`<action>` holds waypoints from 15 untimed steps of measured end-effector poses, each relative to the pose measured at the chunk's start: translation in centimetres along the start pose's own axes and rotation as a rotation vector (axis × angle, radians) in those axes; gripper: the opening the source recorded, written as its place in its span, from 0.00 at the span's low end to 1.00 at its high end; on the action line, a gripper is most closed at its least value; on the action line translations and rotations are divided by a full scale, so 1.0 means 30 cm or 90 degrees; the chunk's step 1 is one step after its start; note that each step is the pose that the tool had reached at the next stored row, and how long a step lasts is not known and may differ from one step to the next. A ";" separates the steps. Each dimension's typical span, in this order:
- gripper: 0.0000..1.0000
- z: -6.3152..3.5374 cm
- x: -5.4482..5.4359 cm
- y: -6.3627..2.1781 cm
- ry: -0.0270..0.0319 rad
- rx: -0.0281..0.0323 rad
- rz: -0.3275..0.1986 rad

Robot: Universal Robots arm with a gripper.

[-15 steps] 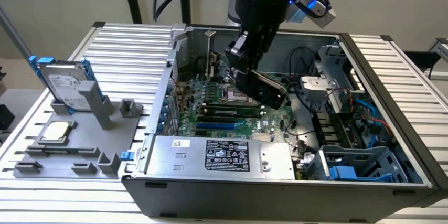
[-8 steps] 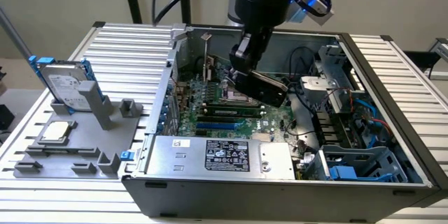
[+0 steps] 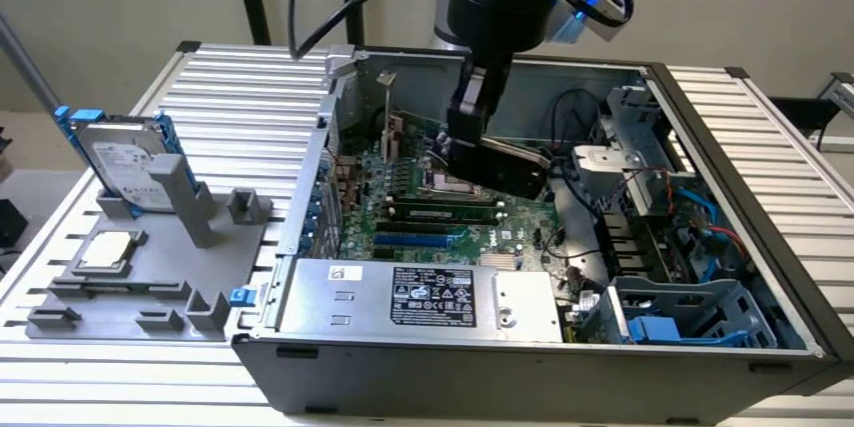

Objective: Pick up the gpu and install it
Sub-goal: 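Insert the gpu into the slot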

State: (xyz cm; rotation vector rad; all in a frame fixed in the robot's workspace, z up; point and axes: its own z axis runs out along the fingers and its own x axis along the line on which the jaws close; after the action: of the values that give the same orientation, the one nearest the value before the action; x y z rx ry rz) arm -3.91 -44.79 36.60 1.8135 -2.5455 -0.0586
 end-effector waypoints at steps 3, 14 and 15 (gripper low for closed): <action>0.26 0.000 0.000 0.000 0.0014 -0.0003 -0.034; 0.26 0.008 0.000 0.001 0.0068 -0.0013 -0.157; 0.26 0.014 0.002 0.004 0.0070 -0.0013 -0.160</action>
State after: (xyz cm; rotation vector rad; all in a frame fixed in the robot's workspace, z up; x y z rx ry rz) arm -4.07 -44.79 36.20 2.1155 -2.2936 -0.0537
